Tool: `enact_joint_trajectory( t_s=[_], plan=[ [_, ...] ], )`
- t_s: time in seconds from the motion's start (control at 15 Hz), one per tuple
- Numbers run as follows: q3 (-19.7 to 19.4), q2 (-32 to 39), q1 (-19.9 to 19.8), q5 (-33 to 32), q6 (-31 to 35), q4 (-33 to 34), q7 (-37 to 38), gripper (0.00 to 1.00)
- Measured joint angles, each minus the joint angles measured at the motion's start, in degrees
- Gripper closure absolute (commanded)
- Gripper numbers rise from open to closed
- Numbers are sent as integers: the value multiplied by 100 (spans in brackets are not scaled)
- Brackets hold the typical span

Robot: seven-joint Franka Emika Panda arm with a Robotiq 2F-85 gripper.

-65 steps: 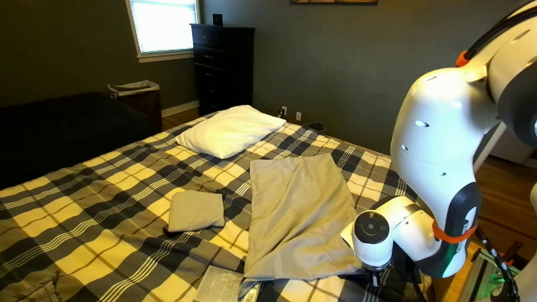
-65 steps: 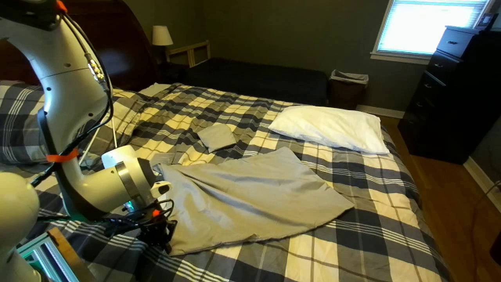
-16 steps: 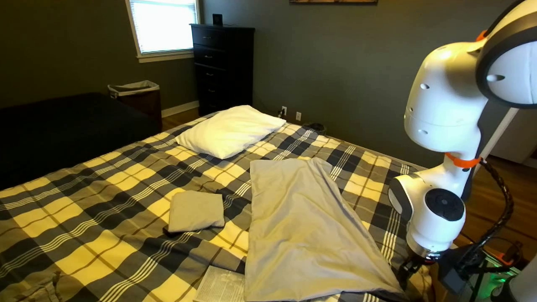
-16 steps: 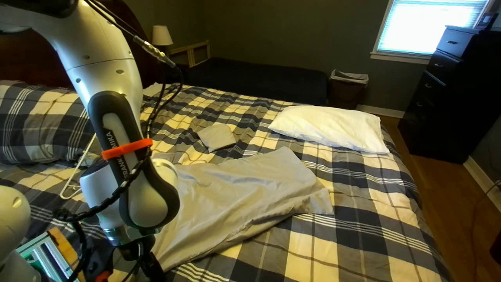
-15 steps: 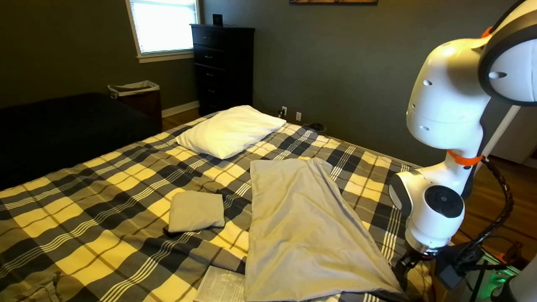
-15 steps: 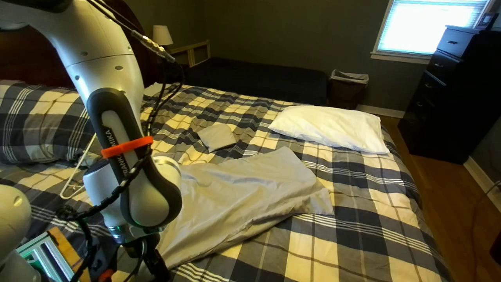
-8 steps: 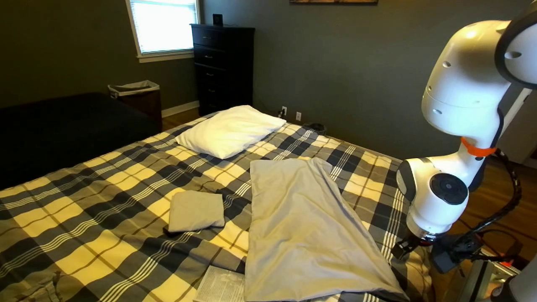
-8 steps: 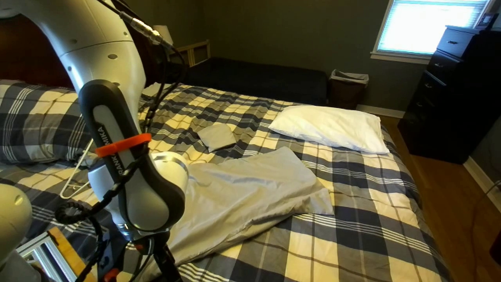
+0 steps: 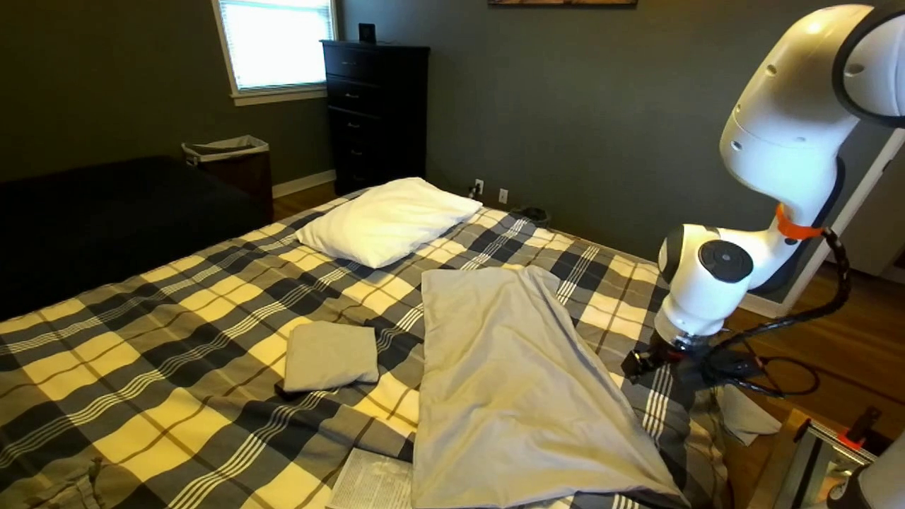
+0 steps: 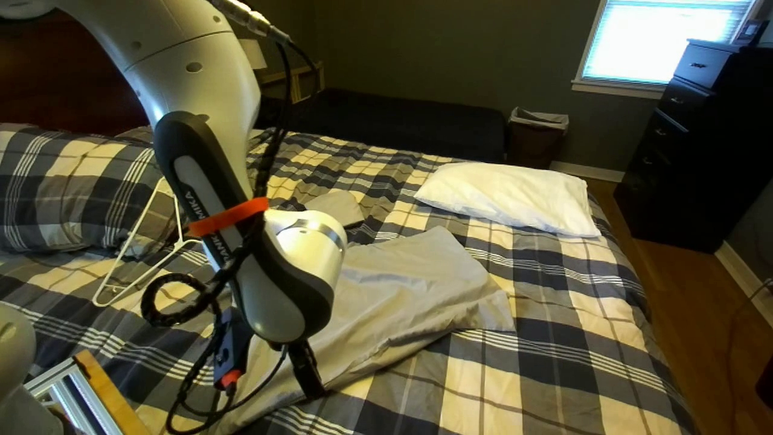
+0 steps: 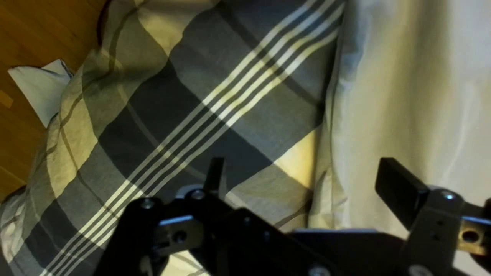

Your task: Straighten the grey pillow case.

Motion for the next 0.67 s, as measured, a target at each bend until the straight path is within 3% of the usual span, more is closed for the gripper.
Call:
enact_joint_trajectory(
  t_s=[0.2, 0.4, 0.67],
  plan=[
    [-49, 124, -777, 75, 457, 655, -95, 0],
    [165, 367, -1412, 118, 1002, 1402, -501, 0],
    [306, 1002, -1563, 73, 1771, 2442, -923, 0]
  ],
)
